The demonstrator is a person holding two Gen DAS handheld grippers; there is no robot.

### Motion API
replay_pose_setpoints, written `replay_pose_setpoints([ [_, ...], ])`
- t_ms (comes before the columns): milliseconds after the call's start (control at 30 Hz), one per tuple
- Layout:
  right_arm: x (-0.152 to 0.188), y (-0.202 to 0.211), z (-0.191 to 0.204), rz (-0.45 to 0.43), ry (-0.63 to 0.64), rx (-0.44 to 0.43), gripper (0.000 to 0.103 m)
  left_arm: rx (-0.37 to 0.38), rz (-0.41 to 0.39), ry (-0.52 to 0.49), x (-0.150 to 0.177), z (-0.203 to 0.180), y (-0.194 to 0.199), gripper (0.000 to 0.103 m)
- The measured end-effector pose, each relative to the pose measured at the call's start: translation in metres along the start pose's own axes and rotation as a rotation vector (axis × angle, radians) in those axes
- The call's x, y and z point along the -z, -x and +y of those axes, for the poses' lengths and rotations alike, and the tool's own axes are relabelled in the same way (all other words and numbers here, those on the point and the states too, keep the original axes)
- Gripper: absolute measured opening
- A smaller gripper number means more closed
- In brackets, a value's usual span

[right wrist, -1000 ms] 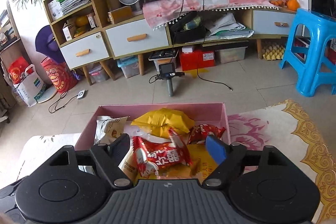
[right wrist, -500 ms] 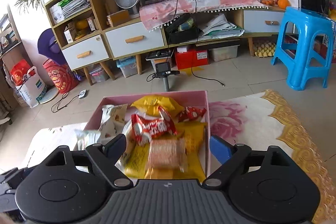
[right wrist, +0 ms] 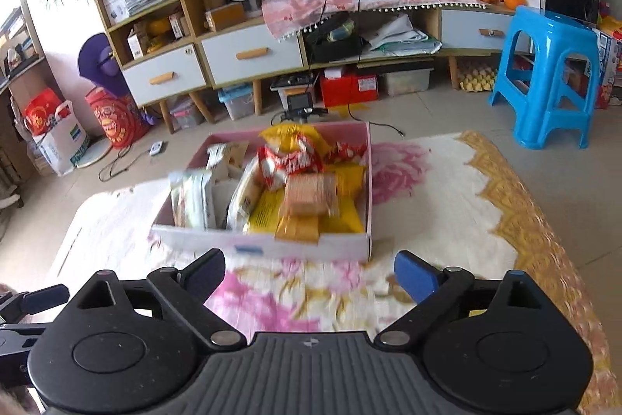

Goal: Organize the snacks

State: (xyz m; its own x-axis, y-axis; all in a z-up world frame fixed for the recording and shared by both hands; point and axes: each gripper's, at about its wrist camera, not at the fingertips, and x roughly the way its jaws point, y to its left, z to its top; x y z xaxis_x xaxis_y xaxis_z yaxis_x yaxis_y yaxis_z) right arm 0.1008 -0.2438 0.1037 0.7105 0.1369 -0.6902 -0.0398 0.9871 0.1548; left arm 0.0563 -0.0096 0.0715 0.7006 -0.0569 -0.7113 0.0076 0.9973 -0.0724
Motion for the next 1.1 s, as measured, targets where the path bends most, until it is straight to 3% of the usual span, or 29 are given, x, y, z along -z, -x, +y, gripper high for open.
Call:
replay_pose_setpoints([
  [167,0.020,0.008,0.009,0.038,0.022,0.010,0.092,-0.042,0.038,0.017,0.012,0.005,0.012,0.097],
  [300,0.033,0.006,0.014,0.066,0.047,0.059,0.092,-0.029,0.058,0.039,0.018,0.006,0.022,0.100],
  [500,0.042,0.016,0.020,0.053,0.087,0.051,0.093,-0.033,0.066,0.039,0.021,-0.002,0.029,0.102],
  [700,0.044,0.019,0.024,0.051,0.112,0.046,0.093,-0.088,0.053,0.013,0.019,-0.012,0.030,0.103],
  [1100,0.045,0.017,0.021,0.074,0.098,0.051,0.093,-0.112,0.057,-0.002,0.020,-0.015,0.028,0.103],
])
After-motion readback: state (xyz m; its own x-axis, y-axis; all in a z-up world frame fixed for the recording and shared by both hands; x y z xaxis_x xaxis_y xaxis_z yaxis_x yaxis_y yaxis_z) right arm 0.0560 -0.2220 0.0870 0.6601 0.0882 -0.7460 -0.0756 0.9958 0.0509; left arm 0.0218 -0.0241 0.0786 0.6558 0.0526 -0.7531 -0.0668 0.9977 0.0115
